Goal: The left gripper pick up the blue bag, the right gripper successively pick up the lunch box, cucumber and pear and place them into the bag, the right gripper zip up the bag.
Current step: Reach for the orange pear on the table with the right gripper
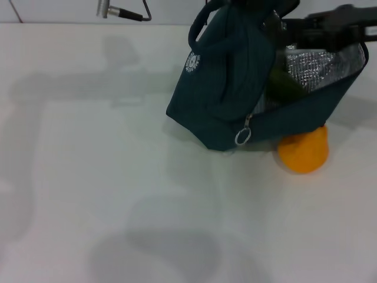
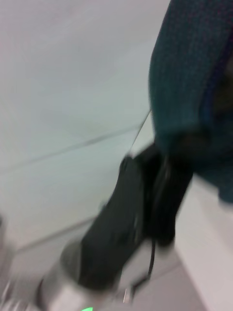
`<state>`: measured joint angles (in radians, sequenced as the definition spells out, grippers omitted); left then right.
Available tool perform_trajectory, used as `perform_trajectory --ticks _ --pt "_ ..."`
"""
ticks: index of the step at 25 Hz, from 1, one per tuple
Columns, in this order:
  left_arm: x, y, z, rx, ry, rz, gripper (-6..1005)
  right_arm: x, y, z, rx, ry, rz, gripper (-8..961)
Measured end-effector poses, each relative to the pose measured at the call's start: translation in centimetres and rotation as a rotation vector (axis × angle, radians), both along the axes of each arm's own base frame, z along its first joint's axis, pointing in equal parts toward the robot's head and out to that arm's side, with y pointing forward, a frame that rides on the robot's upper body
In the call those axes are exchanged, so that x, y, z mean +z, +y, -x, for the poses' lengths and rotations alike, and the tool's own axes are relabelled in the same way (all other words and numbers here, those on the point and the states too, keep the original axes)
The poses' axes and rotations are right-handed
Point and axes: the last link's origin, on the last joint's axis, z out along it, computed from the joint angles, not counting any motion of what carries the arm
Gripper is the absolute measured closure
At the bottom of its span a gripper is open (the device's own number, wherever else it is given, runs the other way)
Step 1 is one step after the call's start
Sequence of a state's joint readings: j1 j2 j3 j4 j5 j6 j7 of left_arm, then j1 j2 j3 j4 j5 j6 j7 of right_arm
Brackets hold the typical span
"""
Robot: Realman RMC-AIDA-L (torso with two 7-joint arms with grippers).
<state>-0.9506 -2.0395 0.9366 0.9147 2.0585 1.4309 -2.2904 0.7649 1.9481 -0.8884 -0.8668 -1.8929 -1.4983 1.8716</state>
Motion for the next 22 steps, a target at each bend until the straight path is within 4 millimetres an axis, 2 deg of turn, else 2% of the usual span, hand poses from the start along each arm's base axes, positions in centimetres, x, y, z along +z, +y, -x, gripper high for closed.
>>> perform_trajectory --ticks 4,9,12,15,22 --pt "0.1 0.6 0.2 -0.001 0.007 -0.045 962 1.2 -2.2 -1.7 0.086 0.04 0.025 478" --pt "0.1 0.9 0.4 0.002 0.017 -0.068 962 1.2 -5.1 -5.8 0.137 0.017 0.007 644" --pt "0.2 1.1 0.6 0.008 0.019 -0.087 963 0.6 -6.7 -8.4 0.129 0.005 -0.016 643" --pt "0.1 1.4 0.9 0.02 0.023 -0.097 963 0.6 -7.6 -9.8 0.106 0.017 -0.035 643" --pt "0.5 2.1 1.1 0.024 0.03 -0.135 963 0.9 -7.7 -11.0 0.071 -0.001 -0.056 641"
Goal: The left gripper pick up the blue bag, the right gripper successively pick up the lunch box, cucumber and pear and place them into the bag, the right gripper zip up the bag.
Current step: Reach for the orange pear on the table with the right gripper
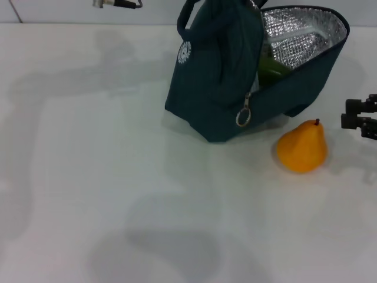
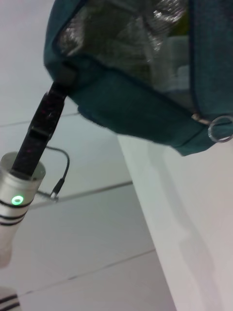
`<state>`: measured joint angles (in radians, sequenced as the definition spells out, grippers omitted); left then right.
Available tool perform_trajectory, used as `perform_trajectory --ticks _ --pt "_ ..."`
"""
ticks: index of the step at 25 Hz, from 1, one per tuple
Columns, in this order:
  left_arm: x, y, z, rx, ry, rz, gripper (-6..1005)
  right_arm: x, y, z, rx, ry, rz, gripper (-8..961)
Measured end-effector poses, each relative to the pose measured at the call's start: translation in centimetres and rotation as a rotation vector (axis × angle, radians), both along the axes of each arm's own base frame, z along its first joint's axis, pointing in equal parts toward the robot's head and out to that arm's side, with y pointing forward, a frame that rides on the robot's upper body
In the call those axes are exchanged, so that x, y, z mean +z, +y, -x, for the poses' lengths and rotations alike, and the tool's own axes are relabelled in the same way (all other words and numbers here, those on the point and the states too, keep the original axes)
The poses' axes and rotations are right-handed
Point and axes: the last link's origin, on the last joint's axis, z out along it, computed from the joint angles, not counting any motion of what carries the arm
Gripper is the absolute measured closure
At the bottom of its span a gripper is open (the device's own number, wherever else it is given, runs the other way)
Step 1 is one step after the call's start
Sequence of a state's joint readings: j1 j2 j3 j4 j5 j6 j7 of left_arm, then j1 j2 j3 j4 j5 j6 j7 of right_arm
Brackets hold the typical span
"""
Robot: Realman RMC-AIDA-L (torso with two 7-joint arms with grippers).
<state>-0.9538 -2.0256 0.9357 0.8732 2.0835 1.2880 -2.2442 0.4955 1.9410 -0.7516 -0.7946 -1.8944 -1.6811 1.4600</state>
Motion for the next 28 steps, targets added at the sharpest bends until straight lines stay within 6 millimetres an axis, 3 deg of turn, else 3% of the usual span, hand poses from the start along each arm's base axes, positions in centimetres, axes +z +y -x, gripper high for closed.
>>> perform_trajectory --ticks 10,28 --pt "0.3 0.4 0.4 0.005 0.004 -0.037 962 0.2 0.8 -2.2 -0.118 -0.022 -0.023 615" --pt "0.3 0.4 0.6 -0.015 0.015 -0.044 962 -3.0 2.5 -0.4 -0.098 -0.055 0.044 500"
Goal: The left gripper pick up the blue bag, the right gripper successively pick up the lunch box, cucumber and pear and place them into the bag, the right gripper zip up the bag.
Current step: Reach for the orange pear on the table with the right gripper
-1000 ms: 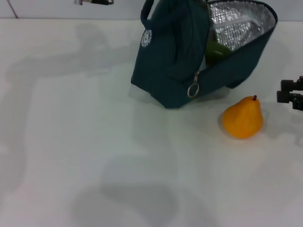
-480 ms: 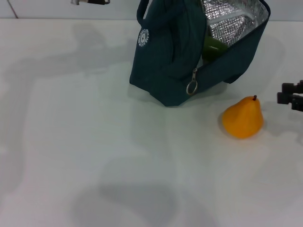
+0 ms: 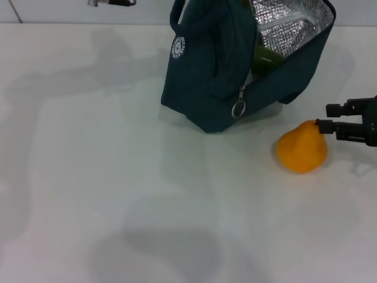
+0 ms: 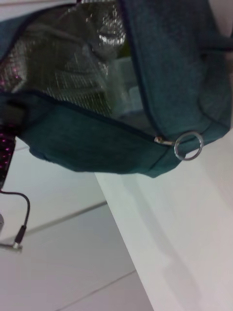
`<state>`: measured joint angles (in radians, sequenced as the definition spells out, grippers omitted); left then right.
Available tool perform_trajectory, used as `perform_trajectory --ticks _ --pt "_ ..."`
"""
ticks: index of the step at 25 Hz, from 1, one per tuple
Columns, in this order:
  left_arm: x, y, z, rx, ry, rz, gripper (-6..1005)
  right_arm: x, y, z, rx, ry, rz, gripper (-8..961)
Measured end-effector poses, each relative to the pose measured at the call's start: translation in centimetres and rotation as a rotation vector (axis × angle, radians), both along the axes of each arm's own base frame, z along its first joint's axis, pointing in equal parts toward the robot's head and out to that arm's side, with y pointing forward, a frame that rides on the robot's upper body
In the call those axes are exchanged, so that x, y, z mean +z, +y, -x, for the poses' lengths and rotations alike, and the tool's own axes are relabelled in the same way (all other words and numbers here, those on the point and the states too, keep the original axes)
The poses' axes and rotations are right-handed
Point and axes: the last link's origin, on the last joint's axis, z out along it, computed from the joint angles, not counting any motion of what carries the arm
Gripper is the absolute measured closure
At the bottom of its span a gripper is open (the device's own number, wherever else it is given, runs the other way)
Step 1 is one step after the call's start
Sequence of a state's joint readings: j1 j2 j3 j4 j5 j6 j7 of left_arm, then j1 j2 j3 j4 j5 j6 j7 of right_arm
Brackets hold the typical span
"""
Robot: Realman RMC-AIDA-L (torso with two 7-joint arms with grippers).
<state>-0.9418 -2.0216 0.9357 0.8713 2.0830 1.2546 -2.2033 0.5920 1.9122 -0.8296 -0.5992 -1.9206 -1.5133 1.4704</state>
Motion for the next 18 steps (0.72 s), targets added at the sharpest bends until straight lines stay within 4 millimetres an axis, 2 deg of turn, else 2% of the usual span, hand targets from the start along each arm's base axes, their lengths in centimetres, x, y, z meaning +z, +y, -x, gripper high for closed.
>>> perform_trajectory --ticks 6,18 --pt "0.2 0.2 0.0 -0.002 0.003 -0.015 962 -0.4 0.5 0.8 0.023 -0.014 0.017 462" --pt "0.3 0.6 0.0 -0.007 0.009 -0.036 963 -1.8 1.4 1.5 0.039 -0.069 0.015 469"
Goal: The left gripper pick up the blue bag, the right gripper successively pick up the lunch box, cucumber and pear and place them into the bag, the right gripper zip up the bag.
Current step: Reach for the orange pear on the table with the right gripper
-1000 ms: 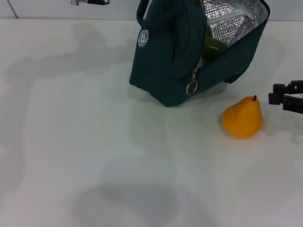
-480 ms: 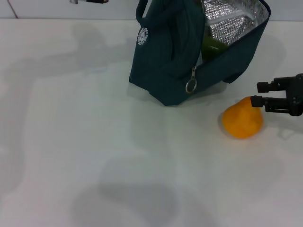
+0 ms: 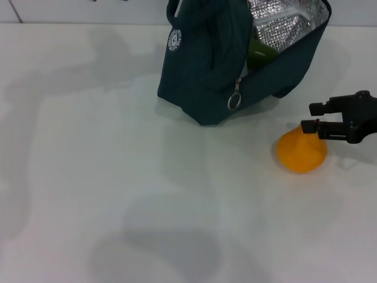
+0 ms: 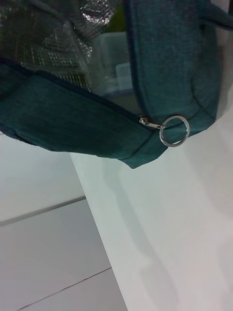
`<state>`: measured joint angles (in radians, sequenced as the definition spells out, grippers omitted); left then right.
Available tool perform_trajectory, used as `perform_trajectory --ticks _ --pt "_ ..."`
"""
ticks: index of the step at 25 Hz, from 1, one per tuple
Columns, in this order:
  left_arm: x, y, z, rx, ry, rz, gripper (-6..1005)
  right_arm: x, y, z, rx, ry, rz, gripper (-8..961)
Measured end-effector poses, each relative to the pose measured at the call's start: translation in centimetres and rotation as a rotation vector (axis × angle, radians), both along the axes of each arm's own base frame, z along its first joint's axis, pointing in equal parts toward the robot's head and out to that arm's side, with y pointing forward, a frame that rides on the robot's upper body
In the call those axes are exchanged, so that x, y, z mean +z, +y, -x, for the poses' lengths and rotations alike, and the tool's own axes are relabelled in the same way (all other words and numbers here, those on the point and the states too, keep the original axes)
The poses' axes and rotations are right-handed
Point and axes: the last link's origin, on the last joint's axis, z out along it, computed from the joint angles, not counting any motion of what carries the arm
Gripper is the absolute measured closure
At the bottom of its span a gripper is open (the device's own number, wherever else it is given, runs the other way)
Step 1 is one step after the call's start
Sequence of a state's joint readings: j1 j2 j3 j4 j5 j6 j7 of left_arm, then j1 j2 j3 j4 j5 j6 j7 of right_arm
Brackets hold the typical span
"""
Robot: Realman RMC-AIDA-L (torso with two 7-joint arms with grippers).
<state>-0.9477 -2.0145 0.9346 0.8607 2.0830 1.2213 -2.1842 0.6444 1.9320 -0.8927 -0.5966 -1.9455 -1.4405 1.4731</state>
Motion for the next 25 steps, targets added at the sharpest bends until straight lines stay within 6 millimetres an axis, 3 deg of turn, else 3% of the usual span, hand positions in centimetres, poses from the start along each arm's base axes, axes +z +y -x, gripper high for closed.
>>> perform_trajectory --ticks 6,12,17,25 --pt "0.03 0.05 0.0 -0.001 0.002 -0.004 962 0.2 0.04 0.19 -0.002 0.007 0.002 483" --pt "0.09 0.07 0.03 0.0 0.002 -0.005 963 0.52 -0.27 0.04 -0.02 0.023 0.019 626" --pt "0.11 0.07 0.06 0.001 0.001 -0.005 963 0.6 -0.46 -0.13 -0.024 0.025 0.022 619" --pt "0.11 0.08 0.05 0.0 0.001 -0.005 962 0.44 -0.23 -0.09 -0.024 0.013 0.015 711"
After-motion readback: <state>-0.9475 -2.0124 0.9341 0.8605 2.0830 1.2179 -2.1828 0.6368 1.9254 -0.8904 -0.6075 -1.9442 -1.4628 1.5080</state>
